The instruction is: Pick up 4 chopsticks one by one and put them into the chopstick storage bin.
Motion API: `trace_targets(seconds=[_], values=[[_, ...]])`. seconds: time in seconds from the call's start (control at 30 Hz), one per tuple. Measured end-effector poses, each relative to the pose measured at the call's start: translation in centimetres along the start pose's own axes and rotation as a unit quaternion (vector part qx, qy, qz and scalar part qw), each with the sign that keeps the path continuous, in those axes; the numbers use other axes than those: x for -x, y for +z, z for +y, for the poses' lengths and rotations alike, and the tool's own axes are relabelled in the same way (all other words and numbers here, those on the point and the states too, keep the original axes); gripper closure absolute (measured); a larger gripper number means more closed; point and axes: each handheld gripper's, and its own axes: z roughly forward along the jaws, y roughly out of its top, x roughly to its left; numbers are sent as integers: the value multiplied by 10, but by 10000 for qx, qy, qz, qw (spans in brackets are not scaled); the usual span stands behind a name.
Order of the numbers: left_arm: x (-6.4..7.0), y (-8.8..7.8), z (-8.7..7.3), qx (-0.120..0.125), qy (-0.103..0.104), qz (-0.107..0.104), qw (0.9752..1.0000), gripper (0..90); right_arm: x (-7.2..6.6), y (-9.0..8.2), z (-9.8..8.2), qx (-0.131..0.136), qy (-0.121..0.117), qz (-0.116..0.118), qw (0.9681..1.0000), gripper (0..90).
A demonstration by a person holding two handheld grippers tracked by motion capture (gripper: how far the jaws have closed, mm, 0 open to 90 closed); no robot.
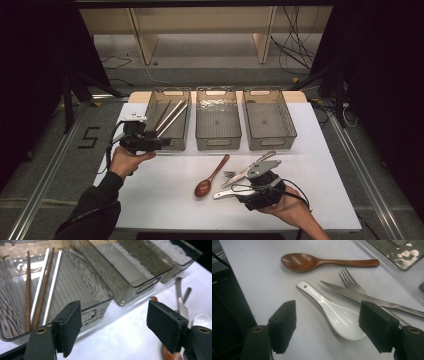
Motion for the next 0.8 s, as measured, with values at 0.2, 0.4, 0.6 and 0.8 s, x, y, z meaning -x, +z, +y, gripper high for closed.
trace_targets(seconds=[0.2,0.4,0.6,0.8], values=[[5,-8,-17,8,3,-145,9999,250,-2,4,2,-59,-97,-3,9999,313],[14,-11,-26,-35,130,-267,9996,232,-4,10,5,-119,-158,-2,9998,313],[23,-11,-33,-107,399,-277,9988,220,-4,14,5,-174,-198,-20,9997,313],[32,-16,-37,-88,450,-376,9982,216,-2,20,6,-267,-240,-13,9994,312]])
